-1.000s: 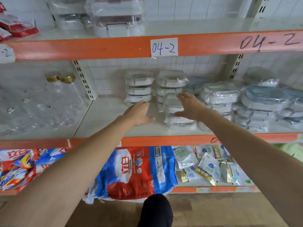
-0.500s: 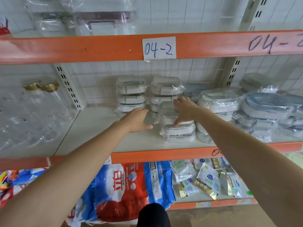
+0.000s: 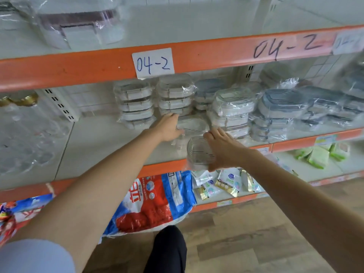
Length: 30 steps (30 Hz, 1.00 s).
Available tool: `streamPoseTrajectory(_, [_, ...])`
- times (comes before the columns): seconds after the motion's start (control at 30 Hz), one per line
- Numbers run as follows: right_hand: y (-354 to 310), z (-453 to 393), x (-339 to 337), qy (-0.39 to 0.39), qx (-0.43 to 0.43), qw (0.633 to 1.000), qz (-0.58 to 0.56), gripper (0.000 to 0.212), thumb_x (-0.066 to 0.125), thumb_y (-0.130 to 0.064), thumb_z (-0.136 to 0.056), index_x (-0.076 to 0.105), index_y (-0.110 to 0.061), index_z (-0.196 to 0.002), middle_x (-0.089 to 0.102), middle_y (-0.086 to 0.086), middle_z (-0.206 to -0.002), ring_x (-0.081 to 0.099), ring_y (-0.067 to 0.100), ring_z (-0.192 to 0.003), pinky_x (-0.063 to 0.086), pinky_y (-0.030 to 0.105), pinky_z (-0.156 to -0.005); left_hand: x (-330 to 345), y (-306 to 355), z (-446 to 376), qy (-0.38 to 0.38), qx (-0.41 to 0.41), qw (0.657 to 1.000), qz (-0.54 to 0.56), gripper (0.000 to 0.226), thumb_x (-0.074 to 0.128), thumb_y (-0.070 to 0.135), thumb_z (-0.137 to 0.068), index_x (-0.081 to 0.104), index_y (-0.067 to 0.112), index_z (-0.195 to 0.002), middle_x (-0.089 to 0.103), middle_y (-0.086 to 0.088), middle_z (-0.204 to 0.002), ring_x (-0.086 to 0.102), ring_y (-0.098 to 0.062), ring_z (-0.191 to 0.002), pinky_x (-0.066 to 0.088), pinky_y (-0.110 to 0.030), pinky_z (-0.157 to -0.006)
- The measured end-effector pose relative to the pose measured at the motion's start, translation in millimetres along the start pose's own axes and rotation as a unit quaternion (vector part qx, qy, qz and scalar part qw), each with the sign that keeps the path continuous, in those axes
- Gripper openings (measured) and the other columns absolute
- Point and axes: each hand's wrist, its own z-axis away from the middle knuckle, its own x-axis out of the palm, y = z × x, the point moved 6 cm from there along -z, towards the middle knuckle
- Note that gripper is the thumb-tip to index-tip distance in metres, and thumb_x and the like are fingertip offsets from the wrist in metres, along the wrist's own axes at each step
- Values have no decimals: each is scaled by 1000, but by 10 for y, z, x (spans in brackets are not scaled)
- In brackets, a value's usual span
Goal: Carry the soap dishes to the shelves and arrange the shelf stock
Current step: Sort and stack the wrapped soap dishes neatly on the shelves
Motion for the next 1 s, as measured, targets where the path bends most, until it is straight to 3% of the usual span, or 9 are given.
streamPoseTrajectory(0.1, [172,236,97,-32,25,999,-1,106,80,-52,-63,25,-7,-141,34,6,-139,31,22,-127,24,33,-111,188,166,-195,-49,-1,999,2,105,66,54,-82,7,0,-152,9,-16,-160,10,-27,-147,16,-37,-119])
streamPoseTrajectory(0.23, [333,378,155,-35,51,998,9,102,79,-54,-63,28,-7,-138,36,7,-136,33,23,-126,25,32,-109,357,156,-365,-96,-29,994,-41,133,75,65,-64,-2,2,-152,-2,-14,-161,1,-25,-149,9,-37,-121])
streamPoseTrajectory(0.3, [354,404,168,-35,62,997,4,100,78,-54,-64,29,-6,-137,36,7,-135,33,23,-125,26,32,-108,399,137,-386,-84,-30,993,-72,128,78,58,-66,2,0,-152,5,-15,-160,7,-28,-148,12,-37,-119])
streamPoseTrajectory(0.43, [339,432,125,-36,68,997,0,99,79,-53,-64,30,-6,-136,37,7,-134,34,24,-123,27,31,-107,291,234,-287,2,-3,997,-80,100,80,49,-69,33,-2,-140,36,-15,-141,32,-30,-133,28,-35,-108])
streamPoseTrajectory(0.8, [-142,1209,-714,-65,16,998,8,100,79,-51,-64,29,-6,-138,36,8,-135,33,23,-124,26,33,-109,-439,493,1241,-28,-3,1000,-12,97,80,47,-68,34,4,-141,35,-8,-139,31,-23,-129,32,-35,-107])
streamPoseTrajectory(1.0, [-510,1670,-1284,-36,-21,999,31,105,79,-56,-62,27,-6,-138,35,6,-135,33,23,-125,26,33,-110,-1154,574,2117,13,-29,999,-34,94,80,45,-68,36,4,-139,37,-9,-136,31,-24,-128,30,-32,-108])
